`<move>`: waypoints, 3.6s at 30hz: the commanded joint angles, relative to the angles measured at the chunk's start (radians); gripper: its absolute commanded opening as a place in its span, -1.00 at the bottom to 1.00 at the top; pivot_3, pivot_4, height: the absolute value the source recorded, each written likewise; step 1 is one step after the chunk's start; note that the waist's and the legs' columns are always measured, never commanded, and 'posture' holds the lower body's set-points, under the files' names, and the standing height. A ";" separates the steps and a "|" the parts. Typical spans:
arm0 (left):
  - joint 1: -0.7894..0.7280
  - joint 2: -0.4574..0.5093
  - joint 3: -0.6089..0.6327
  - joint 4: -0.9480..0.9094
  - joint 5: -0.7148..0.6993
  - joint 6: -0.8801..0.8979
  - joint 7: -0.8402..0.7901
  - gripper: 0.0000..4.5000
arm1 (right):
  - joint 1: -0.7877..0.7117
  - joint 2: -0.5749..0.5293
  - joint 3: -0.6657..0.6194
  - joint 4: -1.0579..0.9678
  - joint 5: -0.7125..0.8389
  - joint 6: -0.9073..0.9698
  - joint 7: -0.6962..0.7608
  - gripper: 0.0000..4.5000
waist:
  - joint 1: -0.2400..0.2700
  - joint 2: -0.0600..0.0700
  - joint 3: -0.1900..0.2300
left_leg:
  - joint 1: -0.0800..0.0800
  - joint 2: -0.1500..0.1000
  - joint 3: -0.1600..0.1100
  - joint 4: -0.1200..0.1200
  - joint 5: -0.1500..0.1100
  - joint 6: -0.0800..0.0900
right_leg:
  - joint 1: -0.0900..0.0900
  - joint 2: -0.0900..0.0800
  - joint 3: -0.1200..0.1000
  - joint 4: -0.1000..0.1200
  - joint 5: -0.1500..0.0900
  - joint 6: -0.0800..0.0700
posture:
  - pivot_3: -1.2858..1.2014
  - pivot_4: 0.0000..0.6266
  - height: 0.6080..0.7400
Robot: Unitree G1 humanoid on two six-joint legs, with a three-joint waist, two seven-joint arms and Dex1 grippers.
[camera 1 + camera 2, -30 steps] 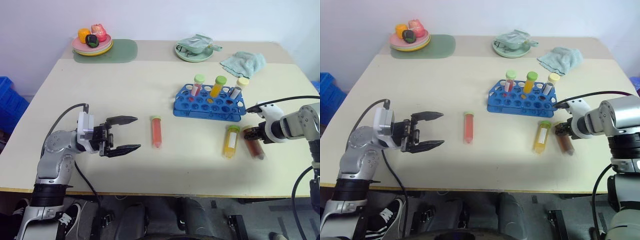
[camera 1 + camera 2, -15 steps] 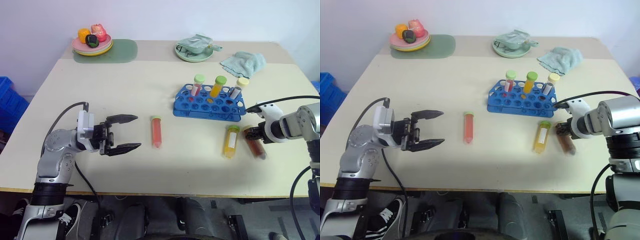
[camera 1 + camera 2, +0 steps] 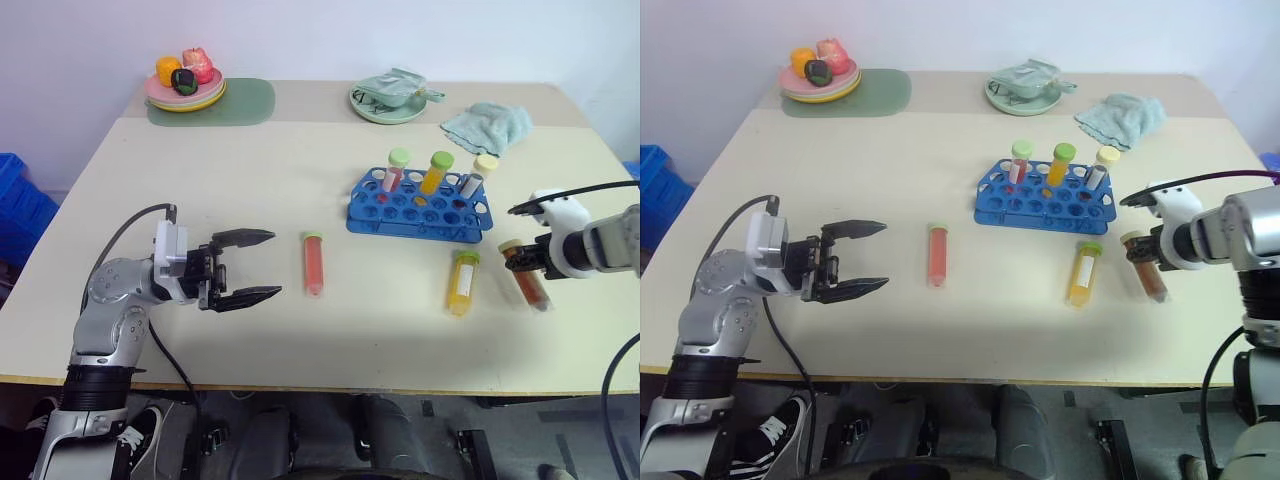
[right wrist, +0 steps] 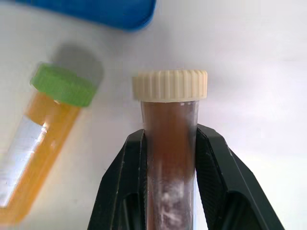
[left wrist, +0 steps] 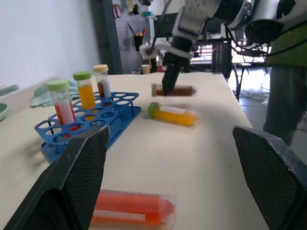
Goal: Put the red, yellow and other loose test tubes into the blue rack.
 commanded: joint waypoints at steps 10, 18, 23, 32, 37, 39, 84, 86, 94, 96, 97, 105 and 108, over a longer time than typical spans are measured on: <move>-0.148 -0.010 0.028 0.150 0.011 -0.059 -0.007 0.87 | 0.072 0.319 -0.574 -0.376 -0.033 -0.074 -0.159 -0.65 | 0.002 0.000 0.000 | -0.001 0.000 -0.001 0.000 0.000 -0.001 | 0.000 0.000 0.000 0.001 0.000 0.000 | 0.03 -0.52 1.00; -0.238 0.012 0.032 0.277 0.016 -0.049 -0.053 0.87 | 0.137 0.638 -0.647 -0.616 0.008 -0.461 -0.236 -0.65 | -0.008 0.000 0.000 | 0.000 0.000 -0.001 -0.001 0.001 -0.001 | 0.000 0.002 0.000 0.002 0.000 0.000 | 0.03 -0.52 1.00; -0.251 0.020 0.032 0.311 0.008 -0.008 -0.071 0.87 | 0.196 0.823 -0.611 -0.620 -0.020 -0.767 -0.275 -0.65 | -0.021 0.001 0.000 | 0.000 -0.001 -0.002 -0.002 0.001 -0.001 | 0.000 0.001 -0.001 0.003 0.000 0.000 | 0.03 -0.52 1.00; -0.295 0.012 0.014 0.338 0.030 -0.001 -0.091 0.87 | 0.370 0.929 -0.365 -0.475 -0.236 -1.316 -0.233 -0.65 | -0.028 0.001 0.000 | 0.000 -0.001 0.002 -0.002 0.001 -0.001 | 0.000 0.002 -0.001 0.003 0.000 0.000 | 0.03 -0.52 1.00; -0.306 0.026 0.012 0.340 0.029 0.024 -0.104 0.87 | 0.414 0.921 -0.308 -0.354 -0.294 -1.518 -0.216 -0.65 | -0.030 0.001 0.000 | 0.001 -0.001 0.002 -0.002 0.001 -0.001 | 0.000 0.002 0.000 0.003 0.000 0.000 | 0.03 -0.52 1.00; -0.304 0.028 0.012 0.335 0.028 0.032 -0.106 0.87 | 0.410 0.906 -0.299 -0.294 -0.319 -1.592 -0.217 -0.65 | -0.030 0.001 0.000 | 0.000 -0.001 0.002 -0.002 0.001 -0.001 | 0.000 0.002 -0.001 0.003 0.000 0.000 | 0.03 -0.52 1.00; -0.260 0.033 0.025 0.256 0.028 0.058 -0.069 0.87 | 0.381 0.811 -0.261 0.055 -0.349 -1.835 -0.268 -0.65 | -0.030 0.002 0.001 | 0.000 0.000 0.002 -0.001 0.001 -0.002 | 0.000 0.001 0.000 0.003 0.000 0.000 | 0.03 -0.52 1.00; -0.261 0.035 0.024 0.257 0.029 0.057 -0.070 0.87 | 0.387 0.812 -0.257 0.059 -0.353 -1.839 -0.268 -0.65 | -0.030 0.002 0.001 | 0.000 0.000 0.002 -0.001 0.001 -0.002 | 0.000 0.001 0.000 0.003 0.000 0.000 | 0.03 -0.52 1.00; -0.262 0.040 0.024 0.255 0.025 0.061 -0.074 0.87 | 0.382 0.811 -0.250 0.092 -0.354 -1.858 -0.270 -0.65 | -0.030 0.002 0.001 | 0.001 0.000 0.002 -0.001 0.001 -0.002 | 0.000 0.001 0.000 0.003 0.000 0.000 | 0.03 -0.52 1.00; -0.262 0.041 0.024 0.256 0.025 0.060 -0.074 0.87 | 0.370 0.812 -0.250 0.105 -0.353 -1.861 -0.271 -0.65 | -0.030 0.002 0.001 | 0.001 0.000 0.002 -0.001 0.001 -0.002 | 0.000 0.001 0.000 0.003 0.000 0.000 | 0.03 -0.52 1.00; -0.262 0.041 0.024 0.255 0.025 0.060 -0.074 0.87 | 0.364 0.813 -0.249 0.111 -0.352 -1.862 -0.271 -0.65 | -0.031 0.002 0.001 | 0.001 0.000 0.002 -0.001 0.001 -0.002 | 0.000 0.001 0.000 0.003 0.000 0.000 | 0.03 -0.52 1.00; -0.249 0.049 0.031 0.236 0.020 0.067 -0.068 0.87 | 0.325 0.818 -0.239 0.162 -0.357 -1.883 -0.271 -0.65 | -0.031 0.002 0.001 | 0.001 0.000 0.002 -0.001 0.001 -0.002 | 0.000 0.001 0.000 0.003 0.000 0.000 | 0.03 -0.52 1.00; -0.244 0.056 0.034 0.227 0.017 0.072 -0.065 0.87 | 0.340 0.824 -0.238 0.163 -0.357 -1.882 -0.278 -0.65 | -0.032 0.002 0.001 | 0.001 0.000 0.002 -0.001 0.001 -0.002 | 0.000 0.001 0.000 0.003 0.000 0.000 | 0.03 -0.52 1.00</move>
